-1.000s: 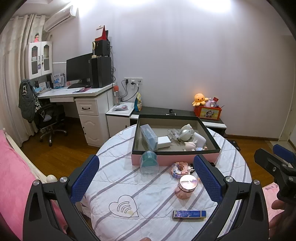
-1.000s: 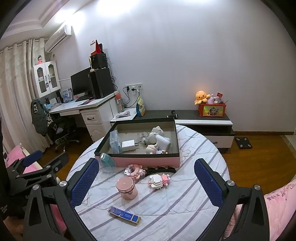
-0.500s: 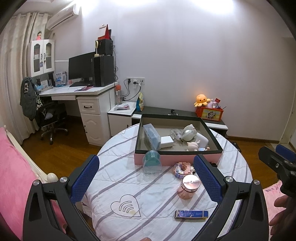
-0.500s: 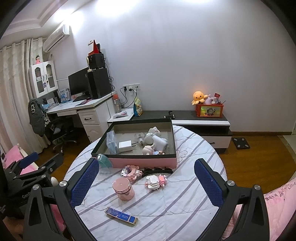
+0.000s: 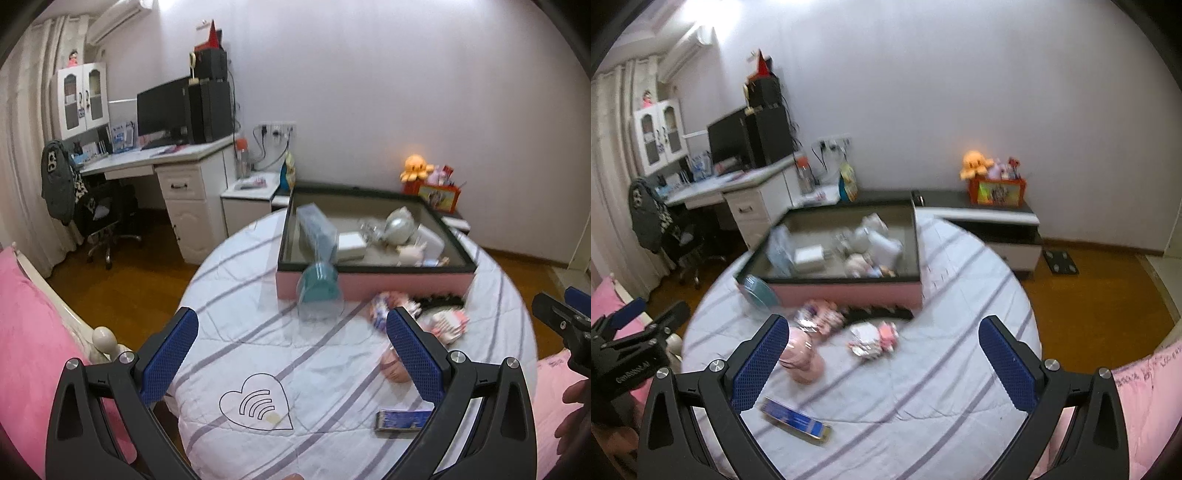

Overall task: Organize rigid objects
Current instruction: 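Withdraw both tools from the box and move toward the remaining items, then grasp the clear teal container with left tool while right tool grasps the pixel-block figure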

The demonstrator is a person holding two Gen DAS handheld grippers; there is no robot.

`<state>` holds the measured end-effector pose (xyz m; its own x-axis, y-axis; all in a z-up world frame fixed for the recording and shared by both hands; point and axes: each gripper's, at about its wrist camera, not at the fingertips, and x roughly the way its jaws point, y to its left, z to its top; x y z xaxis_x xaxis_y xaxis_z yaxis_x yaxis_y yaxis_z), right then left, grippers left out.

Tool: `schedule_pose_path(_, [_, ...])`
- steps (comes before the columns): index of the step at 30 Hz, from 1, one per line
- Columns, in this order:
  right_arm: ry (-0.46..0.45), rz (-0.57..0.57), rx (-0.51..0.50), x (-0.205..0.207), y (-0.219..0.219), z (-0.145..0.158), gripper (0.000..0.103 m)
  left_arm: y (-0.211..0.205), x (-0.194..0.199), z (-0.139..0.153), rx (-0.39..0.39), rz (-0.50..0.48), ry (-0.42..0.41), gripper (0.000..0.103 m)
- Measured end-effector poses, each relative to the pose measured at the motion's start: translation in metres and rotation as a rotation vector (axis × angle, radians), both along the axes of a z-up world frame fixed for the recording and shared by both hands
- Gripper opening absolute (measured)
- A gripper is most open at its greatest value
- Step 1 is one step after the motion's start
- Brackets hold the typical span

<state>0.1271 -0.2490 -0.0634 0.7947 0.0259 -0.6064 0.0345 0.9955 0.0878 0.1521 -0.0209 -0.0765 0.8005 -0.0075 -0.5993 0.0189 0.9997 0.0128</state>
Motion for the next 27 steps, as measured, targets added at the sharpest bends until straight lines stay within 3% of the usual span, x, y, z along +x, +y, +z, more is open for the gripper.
schedule_pose_path(9, [0.144, 0.023, 0.004, 0.040, -0.004, -0.054, 0.103, -0.009, 0.045, -0.043, 0.034, -0.004, 0.096, 0.103])
schedule_pose_path(20, [0.265, 0.070, -0.003, 0.083, 0.001, -0.099, 0.103, -0.018, 0.099, -0.081, 0.052, -0.021, 0.193, 0.103])
schedule_pose_path(27, [0.302, 0.092, -0.008, 0.102, 0.005, -0.118, 0.103, -0.018, 0.121, -0.093, -0.007, -0.030, 0.218, 0.099])
